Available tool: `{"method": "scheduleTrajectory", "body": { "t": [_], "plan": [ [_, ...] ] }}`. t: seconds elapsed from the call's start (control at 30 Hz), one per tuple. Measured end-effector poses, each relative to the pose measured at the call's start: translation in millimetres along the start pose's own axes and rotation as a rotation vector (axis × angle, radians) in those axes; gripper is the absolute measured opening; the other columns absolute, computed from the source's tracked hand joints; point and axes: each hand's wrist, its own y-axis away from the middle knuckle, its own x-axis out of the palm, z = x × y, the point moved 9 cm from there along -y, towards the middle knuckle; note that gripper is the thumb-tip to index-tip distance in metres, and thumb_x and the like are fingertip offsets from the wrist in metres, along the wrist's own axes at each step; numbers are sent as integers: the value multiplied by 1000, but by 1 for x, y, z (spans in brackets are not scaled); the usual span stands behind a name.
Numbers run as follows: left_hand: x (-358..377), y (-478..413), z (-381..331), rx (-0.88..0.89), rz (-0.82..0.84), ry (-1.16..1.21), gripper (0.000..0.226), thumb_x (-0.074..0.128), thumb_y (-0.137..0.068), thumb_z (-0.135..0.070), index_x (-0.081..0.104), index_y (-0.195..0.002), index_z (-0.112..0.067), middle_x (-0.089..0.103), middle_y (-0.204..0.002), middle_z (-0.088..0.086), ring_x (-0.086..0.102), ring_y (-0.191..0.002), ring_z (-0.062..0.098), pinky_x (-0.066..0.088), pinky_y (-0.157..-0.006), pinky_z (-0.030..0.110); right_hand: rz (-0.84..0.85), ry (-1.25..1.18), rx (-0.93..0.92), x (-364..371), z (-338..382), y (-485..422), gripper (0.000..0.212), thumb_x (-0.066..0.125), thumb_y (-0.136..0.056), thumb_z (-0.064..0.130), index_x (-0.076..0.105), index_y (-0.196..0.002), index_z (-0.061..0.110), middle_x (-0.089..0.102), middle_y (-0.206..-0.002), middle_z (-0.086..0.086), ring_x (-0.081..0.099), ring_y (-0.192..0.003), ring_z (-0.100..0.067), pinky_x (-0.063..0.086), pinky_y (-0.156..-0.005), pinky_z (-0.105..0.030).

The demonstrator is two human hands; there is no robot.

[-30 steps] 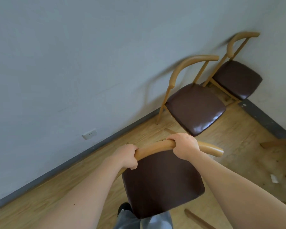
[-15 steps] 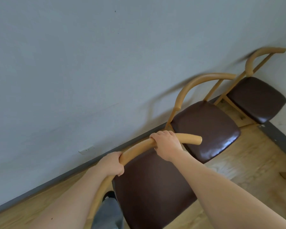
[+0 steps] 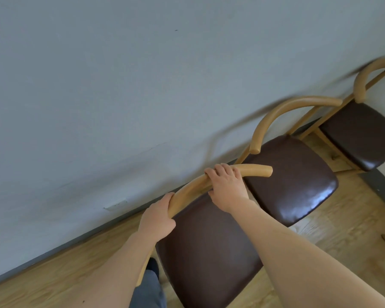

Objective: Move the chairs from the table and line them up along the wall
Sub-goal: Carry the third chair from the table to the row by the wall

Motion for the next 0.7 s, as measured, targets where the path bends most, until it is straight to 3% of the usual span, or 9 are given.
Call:
{"method": "scheduleTrajectory", "body": {
  "t": [0.23, 0.33, 0.43, 0.57, 0.7],
  "plan": [
    [-21, -33, 33, -48, 31, 26, 69, 61, -75, 3, 43, -134, -28, 61, -110, -2, 60, -92, 18, 55, -81, 34, 64, -48, 1, 12, 26, -41, 55, 51, -94, 33, 29, -144, 25, 34, -149, -7, 20, -143, -29, 17, -117, -48],
    [-27, -49, 41, -54, 28, 33, 67, 61, -77, 4, 43, -134, -26, 60, -109, 0, 59, -90, 18, 53, -76, 30, 46, -150, 58, 14, 29, -51, 58, 52, -94, 25, 25, -146, 24, 21, -155, -11, 10, -146, -29, 23, -116, -44],
    [-33, -65, 47, -60, 31, 29, 64, 61, -79, 2, 42, -134, -25, 57, -107, -1, 56, -85, 15, 46, -65, 21, -37, -263, 228, 15, 18, -53, 63, 50, -94, 15, 18, -148, 19, 10, -158, -13, 4, -147, -29, 29, -115, -39],
    [-44, -83, 45, -49, 30, 14, 59, 60, -79, 0, 45, -131, -24, 57, -106, -1, 55, -86, 16, 44, -67, 24, -52, -431, 470, 21, 2, -51, 69, 48, -96, 15, 8, -151, 11, 3, -160, -14, 13, -146, -30, 28, -115, -37],
    [-52, -97, 39, -50, -2, 23, 50, 60, -77, 1, 54, -122, -21, 57, -97, -2, 53, -82, 16, 43, -67, 25, -129, -525, 557, 11, 3, -62, 63, 51, -92, 13, 20, -147, 7, 14, -158, -12, 30, -140, -28, 36, -107, -36]
  ]
}}
